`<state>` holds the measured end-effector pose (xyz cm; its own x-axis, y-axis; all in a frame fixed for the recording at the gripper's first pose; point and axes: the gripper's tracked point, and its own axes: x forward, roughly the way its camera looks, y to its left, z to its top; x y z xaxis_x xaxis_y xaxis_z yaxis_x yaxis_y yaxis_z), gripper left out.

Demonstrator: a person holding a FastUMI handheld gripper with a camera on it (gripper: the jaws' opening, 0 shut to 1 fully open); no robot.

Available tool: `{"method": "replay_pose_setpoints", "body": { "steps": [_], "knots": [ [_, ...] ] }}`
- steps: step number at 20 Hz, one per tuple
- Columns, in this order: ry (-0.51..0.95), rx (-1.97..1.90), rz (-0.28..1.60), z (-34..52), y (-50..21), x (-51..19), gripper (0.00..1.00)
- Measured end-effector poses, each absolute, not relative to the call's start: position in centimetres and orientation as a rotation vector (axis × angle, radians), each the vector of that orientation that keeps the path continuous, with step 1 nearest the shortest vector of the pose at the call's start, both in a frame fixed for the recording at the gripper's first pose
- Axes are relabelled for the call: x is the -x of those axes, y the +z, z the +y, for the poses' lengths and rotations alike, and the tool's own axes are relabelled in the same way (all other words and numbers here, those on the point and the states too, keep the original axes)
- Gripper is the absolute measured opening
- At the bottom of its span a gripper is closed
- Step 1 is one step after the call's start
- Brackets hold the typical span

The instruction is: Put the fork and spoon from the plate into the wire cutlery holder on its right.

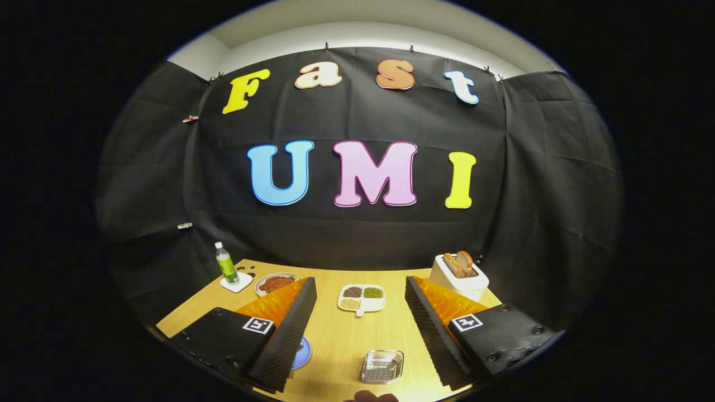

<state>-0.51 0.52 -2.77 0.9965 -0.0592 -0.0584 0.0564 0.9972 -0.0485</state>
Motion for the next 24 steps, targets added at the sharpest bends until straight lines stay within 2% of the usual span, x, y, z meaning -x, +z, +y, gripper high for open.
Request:
{"method": "replay_pose_setpoints", "body": {
  "steps": [8, 19, 24],
  "knots": [
    [0.042, 0.073, 0.274, 5.6, -10.4, -1.3, 0.99],
    [0.210, 0.127, 0.683, 13.0, -24.9, -2.6, 1.00],
    [0.244, 0.184, 0.792, 14.8, -30.1, -3.8, 0.99]
  ]
}}
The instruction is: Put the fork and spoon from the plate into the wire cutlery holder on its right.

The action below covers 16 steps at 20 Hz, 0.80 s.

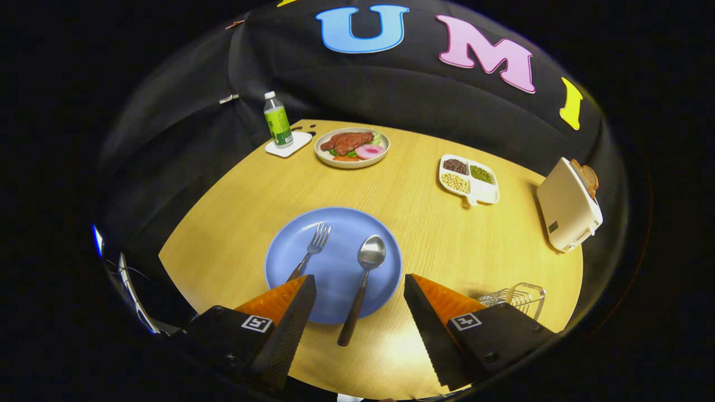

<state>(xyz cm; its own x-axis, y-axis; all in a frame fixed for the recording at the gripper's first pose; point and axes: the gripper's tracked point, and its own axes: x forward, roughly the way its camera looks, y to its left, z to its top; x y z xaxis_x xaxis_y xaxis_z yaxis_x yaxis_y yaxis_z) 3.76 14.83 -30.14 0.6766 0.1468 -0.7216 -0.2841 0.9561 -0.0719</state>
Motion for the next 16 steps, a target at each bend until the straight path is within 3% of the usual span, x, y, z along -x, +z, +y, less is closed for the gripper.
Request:
{"method": "replay_pose_setpoints", "body": {
  "steps": [5, 11, 14, 16],
  "knots": [
    [0.243, 0.201, 0.898, 15.7, -34.3, -4.8, 0.91],
    [0.227, 0.210, 0.994, 15.9, -37.5, -5.0, 0.72],
    [0.209, 0.212, 1.038, 15.7, -38.4, -4.6, 0.45],
    [0.209, 0.211, 1.066, 15.7, -38.8, -4.5, 0.35]
  ]
}}
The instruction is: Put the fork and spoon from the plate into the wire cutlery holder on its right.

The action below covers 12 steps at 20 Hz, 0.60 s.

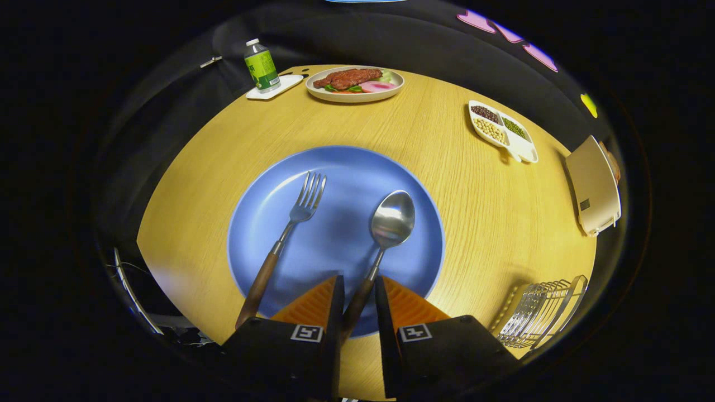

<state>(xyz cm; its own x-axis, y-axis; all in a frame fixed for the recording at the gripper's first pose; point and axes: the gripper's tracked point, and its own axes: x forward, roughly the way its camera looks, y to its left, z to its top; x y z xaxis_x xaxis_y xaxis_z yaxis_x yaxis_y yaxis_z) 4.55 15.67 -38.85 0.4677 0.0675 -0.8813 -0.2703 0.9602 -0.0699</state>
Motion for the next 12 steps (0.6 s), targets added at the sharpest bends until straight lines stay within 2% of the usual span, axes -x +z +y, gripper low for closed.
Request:
{"method": "replay_pose_setpoints", "body": {
  "steps": [1, 4, 7, 12],
  "knots": [
    [0.199, 0.212, 1.073, 15.3, -38.7, -4.5, 0.35],
    [0.234, 0.156, 1.098, 15.8, -39.1, -4.8, 0.13],
    [0.283, 0.130, 1.122, 16.1, -38.9, -4.5, 0.07],
    [0.328, 0.133, 1.126, 15.5, -36.0, -4.0, 0.07]
  ]
}}
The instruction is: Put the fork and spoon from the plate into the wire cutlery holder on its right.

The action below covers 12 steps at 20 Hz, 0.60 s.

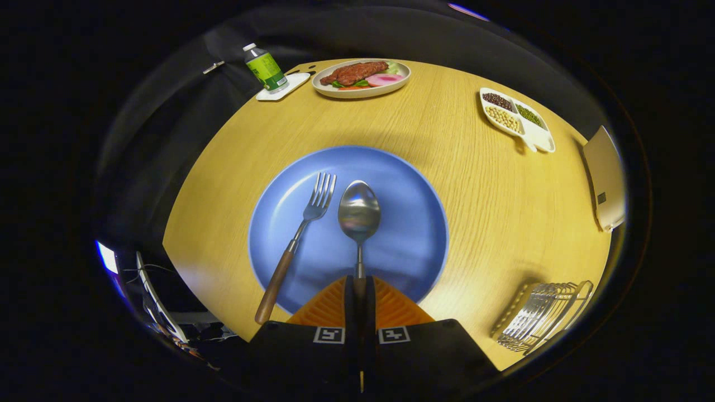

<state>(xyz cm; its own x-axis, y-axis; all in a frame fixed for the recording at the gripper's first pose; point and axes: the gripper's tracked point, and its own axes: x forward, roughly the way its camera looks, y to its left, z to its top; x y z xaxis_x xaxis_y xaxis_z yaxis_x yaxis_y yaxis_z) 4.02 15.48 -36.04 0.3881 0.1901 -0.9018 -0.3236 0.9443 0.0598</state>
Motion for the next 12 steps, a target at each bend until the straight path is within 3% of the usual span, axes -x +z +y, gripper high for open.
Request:
{"method": "replay_pose_setpoints", "body": {
  "steps": [12],
  "knots": [
    [0.355, 0.216, 1.146, 3.1, -23.6, 1.9, 0.07]
  ]
}}
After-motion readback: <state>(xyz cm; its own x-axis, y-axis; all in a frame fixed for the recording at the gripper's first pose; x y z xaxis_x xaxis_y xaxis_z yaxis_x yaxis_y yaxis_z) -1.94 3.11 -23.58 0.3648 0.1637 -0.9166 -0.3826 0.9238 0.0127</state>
